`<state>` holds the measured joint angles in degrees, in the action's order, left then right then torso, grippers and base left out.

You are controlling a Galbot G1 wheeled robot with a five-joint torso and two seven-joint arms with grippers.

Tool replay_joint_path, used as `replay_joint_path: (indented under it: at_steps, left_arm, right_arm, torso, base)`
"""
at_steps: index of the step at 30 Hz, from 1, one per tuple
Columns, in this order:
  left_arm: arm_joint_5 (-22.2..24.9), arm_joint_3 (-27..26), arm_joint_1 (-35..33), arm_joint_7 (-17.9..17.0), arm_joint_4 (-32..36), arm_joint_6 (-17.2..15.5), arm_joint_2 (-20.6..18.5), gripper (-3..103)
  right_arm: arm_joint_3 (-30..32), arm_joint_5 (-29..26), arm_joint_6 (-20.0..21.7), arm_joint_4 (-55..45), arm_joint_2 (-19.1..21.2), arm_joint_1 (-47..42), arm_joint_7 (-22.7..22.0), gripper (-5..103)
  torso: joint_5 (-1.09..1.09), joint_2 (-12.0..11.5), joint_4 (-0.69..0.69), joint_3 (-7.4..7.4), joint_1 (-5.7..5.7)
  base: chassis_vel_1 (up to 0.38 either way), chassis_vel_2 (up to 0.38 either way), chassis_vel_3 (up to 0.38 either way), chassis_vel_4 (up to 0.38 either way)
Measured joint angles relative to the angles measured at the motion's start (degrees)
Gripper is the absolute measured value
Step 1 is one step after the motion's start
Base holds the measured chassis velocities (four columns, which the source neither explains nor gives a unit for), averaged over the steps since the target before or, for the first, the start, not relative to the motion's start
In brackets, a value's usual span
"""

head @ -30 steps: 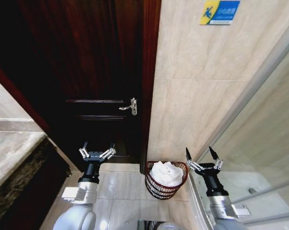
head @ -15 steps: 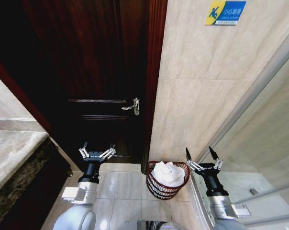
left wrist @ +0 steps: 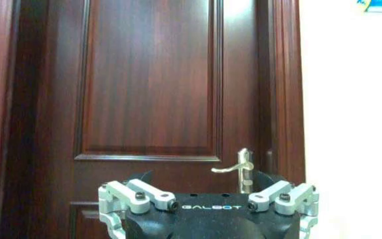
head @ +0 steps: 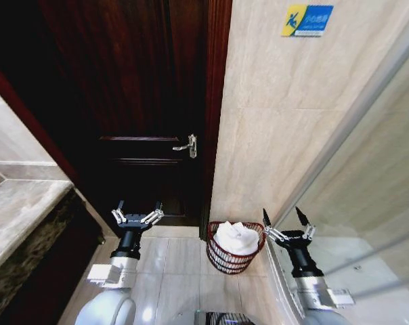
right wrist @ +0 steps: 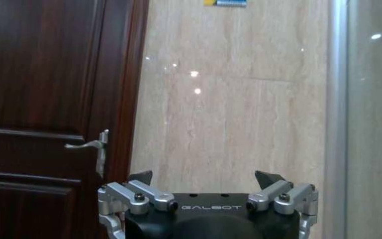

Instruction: Discard the used towel into the hamper.

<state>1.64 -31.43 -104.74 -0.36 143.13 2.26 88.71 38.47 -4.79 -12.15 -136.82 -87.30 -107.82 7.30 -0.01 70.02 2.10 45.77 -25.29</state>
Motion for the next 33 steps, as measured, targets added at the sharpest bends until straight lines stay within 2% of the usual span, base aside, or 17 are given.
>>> replay_joint_path:
  at_steps: [33]
  left_arm:
    - [0.0, 0.0, 0.0, 0.0, 0.0, 0.0, 0.0, 100]
  right_arm:
    - [0.0, 0.0, 0.0, 0.0, 0.0, 0.0, 0.0, 100]
  torso:
    - [0.00, 0.0, 0.01, 0.00, 0.00]
  base:
    - [0.216, -0.218, -0.219, 0.216]
